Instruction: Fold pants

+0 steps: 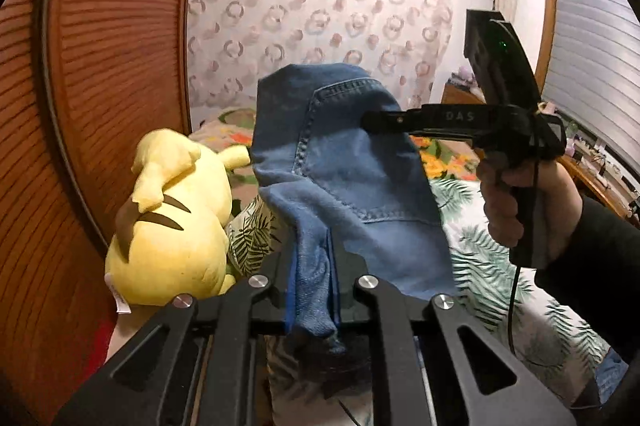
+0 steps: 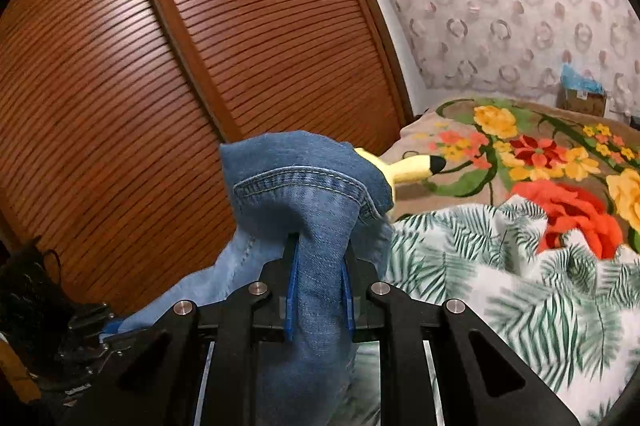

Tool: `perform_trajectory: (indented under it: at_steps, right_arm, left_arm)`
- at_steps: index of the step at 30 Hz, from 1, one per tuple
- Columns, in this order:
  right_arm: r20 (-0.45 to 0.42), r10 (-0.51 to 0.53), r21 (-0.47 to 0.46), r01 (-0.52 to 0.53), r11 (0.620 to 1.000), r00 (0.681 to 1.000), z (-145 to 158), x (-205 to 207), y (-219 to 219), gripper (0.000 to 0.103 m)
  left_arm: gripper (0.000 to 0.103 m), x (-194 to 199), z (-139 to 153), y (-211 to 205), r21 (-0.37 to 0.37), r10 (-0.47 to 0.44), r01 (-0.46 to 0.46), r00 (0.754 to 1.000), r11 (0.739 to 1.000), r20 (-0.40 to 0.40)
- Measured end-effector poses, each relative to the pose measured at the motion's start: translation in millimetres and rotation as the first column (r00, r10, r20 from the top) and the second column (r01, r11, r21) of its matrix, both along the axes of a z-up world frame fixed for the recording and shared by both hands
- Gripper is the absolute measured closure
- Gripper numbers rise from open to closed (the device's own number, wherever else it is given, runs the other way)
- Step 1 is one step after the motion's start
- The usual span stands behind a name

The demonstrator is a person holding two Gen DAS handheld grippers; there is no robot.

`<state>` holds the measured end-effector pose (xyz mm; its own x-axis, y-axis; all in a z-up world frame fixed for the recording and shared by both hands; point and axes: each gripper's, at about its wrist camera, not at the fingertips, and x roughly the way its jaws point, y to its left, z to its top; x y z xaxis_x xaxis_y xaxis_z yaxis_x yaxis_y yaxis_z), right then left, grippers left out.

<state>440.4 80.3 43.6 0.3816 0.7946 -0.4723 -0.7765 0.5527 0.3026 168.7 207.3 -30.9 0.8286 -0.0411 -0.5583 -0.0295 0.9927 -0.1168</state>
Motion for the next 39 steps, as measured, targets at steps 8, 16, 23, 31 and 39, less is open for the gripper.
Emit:
perform_trajectory:
  at_steps: [8, 16, 23, 31, 39]
  right_arm:
    - [-0.057, -0.047, -0.073, 0.043, 0.996, 0.997, -43, 49, 13, 0.084]
    - [-0.095, -0.147, -0.160, 0.131, 0.978, 0.985, -57, 70, 24, 0.060]
    - [0.018, -0.194, -0.221, 0.194, 0.956, 0.981, -23, 42, 25, 0.053]
    - [0.161, -0.127, -0.235, 0.163, 0.958, 0.979, 2, 9, 41, 0.072]
    - [0.097, -0.158, -0.325, 0.181, 0.928, 0.983, -27, 41, 62, 0.075]
  left_arm:
    - [0.090, 35, -45, 6, -0.030, -0.006, 0.003, 0.994, 1.000, -0.108]
    - [0.087, 45, -57, 4, -0.052, 0.001, -0.009, 0.987, 0.999, -0.160]
    - [0.059, 42, -52, 6, -0.034, 0.029, -0.035, 0.986, 0.999, -0.163]
    - [0.034, 25, -41, -6, -0.037, 0.034, -0.038, 0.992, 0.999, -0.121]
    - [0.034, 23, -53, -24, -0.004, 0.039, -0.041, 0.984, 0.999, -0.174]
